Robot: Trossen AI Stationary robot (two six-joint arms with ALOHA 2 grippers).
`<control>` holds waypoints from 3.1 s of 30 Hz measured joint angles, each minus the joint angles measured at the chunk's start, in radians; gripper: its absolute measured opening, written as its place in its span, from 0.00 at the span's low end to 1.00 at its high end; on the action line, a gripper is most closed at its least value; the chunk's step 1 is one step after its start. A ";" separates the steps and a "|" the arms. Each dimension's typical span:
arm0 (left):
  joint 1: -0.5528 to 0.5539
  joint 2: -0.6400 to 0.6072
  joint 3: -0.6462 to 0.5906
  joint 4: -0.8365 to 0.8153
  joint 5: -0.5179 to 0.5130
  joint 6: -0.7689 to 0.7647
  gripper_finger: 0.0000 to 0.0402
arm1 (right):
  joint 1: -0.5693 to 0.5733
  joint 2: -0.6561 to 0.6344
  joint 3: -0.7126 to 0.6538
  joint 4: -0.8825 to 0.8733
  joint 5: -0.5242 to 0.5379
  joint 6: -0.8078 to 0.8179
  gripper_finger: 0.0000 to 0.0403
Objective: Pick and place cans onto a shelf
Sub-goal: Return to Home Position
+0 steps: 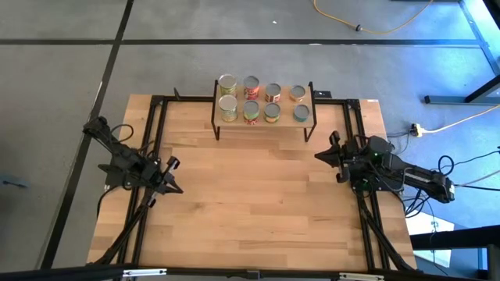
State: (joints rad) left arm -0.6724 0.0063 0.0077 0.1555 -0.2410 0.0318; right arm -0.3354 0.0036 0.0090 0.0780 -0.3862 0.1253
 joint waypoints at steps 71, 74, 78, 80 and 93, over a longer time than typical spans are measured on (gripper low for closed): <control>0.000 0.001 0.000 -0.102 -0.031 -0.021 0.00 | 0.000 0.002 0.002 -0.016 0.079 0.024 0.05; 0.000 0.001 0.000 -0.102 -0.031 -0.021 0.00 | 0.000 0.002 0.002 -0.016 0.079 0.024 0.05; 0.000 0.001 0.000 -0.103 -0.031 -0.021 0.00 | 0.000 0.002 0.002 -0.016 0.079 0.024 0.05; 0.000 0.001 0.000 -0.102 -0.031 -0.021 0.00 | 0.000 0.002 0.002 -0.016 0.079 0.024 0.05; 0.000 0.001 0.000 -0.103 -0.031 -0.021 0.00 | 0.000 0.002 0.002 -0.016 0.079 0.024 0.05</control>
State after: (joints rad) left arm -0.6727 0.0074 0.0078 0.0528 -0.2721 0.0105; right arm -0.3354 0.0055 0.0105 0.0620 -0.3069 0.1490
